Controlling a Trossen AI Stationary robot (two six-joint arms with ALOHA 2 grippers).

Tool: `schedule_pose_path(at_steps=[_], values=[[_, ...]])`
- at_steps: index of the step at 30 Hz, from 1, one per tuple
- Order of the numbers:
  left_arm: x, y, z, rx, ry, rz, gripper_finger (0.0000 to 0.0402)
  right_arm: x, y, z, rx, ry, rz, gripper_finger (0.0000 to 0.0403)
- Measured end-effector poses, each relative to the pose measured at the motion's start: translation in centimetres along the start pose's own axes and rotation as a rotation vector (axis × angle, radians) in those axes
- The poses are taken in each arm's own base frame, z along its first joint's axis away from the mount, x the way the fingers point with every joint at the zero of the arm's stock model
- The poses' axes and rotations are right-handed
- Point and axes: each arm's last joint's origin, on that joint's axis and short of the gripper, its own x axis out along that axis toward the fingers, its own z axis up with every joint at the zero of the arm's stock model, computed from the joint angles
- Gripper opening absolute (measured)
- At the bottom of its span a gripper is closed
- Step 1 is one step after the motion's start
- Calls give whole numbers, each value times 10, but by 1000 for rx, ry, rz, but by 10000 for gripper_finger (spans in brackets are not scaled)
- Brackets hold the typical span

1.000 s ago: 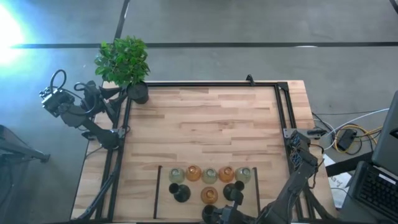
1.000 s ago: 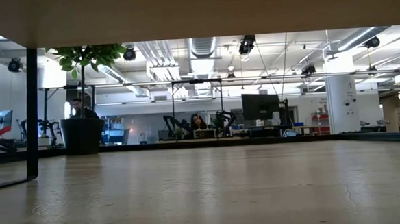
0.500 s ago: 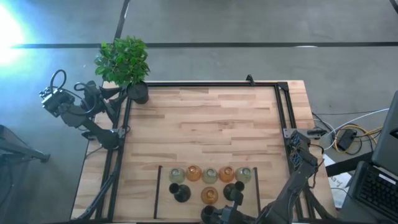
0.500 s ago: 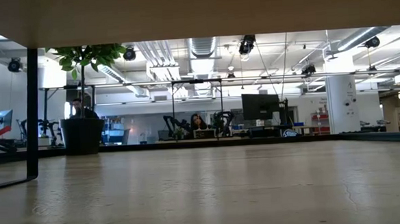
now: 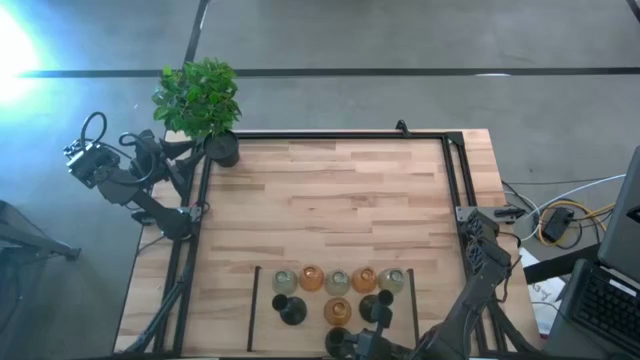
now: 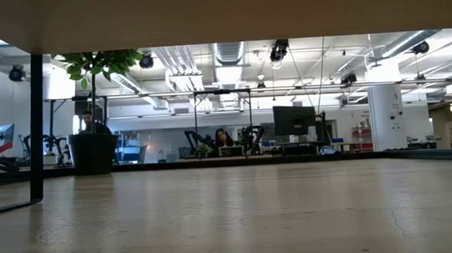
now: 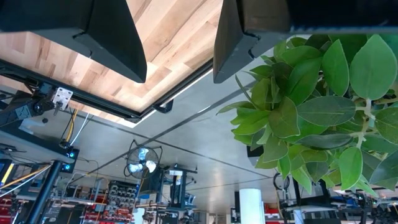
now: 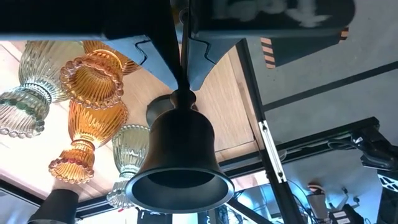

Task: Pick & Place candle stick holders
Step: Put the black candle holder on the shelf

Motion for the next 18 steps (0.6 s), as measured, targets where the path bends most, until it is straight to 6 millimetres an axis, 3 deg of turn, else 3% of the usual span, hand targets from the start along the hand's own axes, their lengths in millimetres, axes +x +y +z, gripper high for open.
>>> schedule_pose_path(at_steps=[18], values=[[0, 0, 0, 0, 0, 0, 191, 1, -1, 2, 13, -24, -14, 8]])
